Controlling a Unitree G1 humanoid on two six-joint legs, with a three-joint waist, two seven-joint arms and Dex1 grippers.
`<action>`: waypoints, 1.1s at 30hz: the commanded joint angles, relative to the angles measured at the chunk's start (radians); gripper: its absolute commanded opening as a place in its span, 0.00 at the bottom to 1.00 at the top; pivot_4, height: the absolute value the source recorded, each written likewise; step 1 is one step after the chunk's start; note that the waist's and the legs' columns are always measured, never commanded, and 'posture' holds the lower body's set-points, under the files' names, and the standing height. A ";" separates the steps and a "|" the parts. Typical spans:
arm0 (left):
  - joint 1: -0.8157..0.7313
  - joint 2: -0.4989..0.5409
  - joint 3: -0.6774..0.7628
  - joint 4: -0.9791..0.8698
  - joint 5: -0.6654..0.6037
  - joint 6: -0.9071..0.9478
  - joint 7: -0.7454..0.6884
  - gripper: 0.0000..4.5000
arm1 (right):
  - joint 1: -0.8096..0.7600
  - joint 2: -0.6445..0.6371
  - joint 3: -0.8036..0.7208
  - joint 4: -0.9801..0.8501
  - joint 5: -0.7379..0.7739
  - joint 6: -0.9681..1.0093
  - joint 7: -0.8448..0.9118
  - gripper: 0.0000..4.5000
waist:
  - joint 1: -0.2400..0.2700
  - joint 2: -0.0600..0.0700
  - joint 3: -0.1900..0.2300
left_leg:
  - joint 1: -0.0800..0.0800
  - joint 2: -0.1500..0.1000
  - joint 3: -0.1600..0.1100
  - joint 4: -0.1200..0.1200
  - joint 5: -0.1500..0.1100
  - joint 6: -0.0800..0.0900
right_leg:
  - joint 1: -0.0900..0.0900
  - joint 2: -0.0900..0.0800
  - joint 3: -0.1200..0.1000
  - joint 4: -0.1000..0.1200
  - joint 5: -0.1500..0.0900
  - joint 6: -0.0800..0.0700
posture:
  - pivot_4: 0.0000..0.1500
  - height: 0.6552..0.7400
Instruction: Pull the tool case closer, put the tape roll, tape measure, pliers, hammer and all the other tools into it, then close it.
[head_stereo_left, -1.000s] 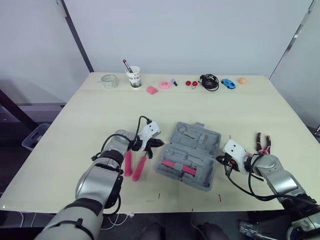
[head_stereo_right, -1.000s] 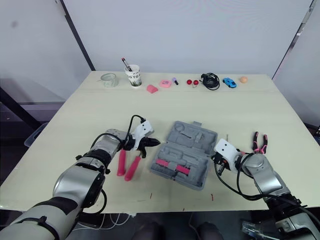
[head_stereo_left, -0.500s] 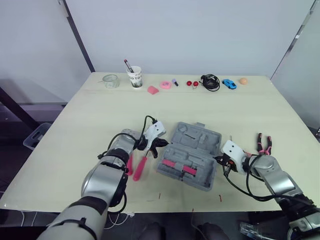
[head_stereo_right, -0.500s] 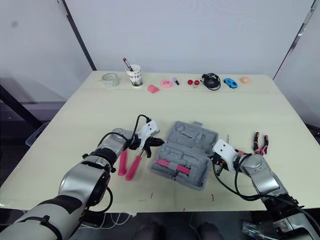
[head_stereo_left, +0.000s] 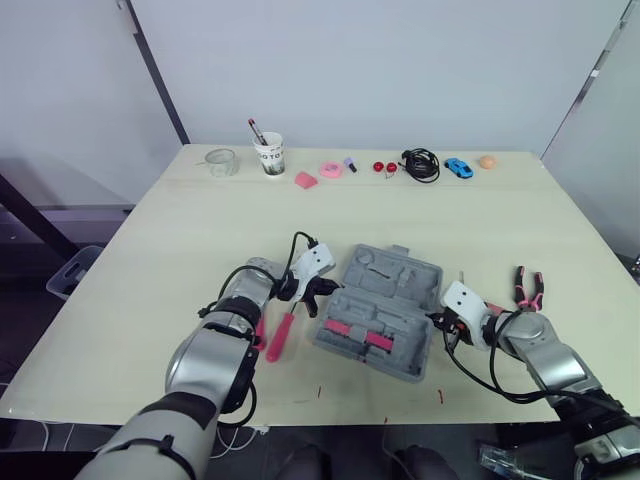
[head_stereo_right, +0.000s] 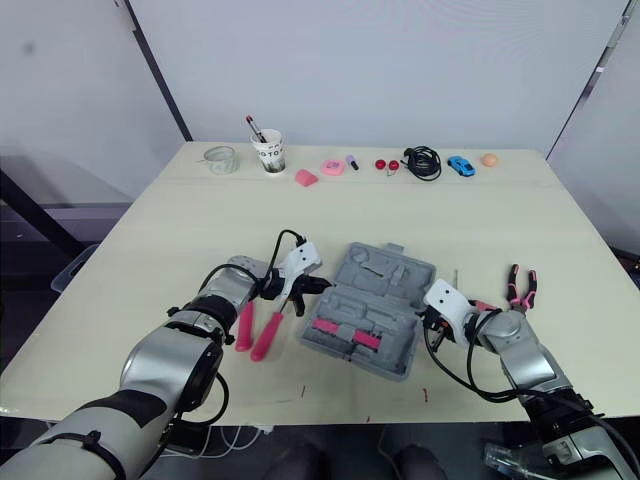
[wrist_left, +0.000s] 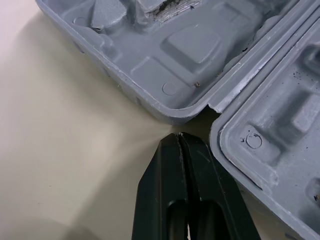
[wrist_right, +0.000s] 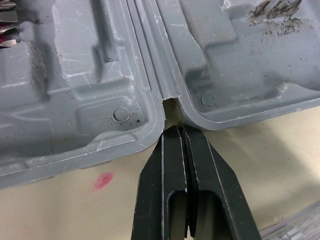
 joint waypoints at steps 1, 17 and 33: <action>0.000 -0.023 -0.013 0.012 0.011 0.001 -0.045 0.02 | -0.012 0.005 -0.008 -0.016 0.004 -0.023 0.003 0.00 | 0.000 0.000 0.000 | 0.000 0.000 0.000 0.000 0.000 0.000 | 0.000 0.000 0.000 0.000 0.000 0.000 | 1.00 1.00; 0.045 -0.010 -0.037 -0.056 0.010 0.063 -0.199 0.02 | 0.006 0.006 0.000 -0.025 0.023 -0.036 0.067 0.00 | -0.010 0.000 -0.001 | 0.000 0.000 -0.001 0.000 0.000 0.000 | 0.000 0.000 0.000 0.000 0.000 0.000 | 1.00 1.00; 0.198 0.049 -0.081 -0.401 -0.002 0.275 -0.292 0.02 | 0.002 -0.017 0.001 -0.047 0.028 -0.036 0.143 0.00 | -0.012 0.000 -0.001 | 0.001 0.000 -0.002 0.000 0.000 0.000 | 0.000 0.000 0.001 0.001 0.000 0.000 | 1.00 1.00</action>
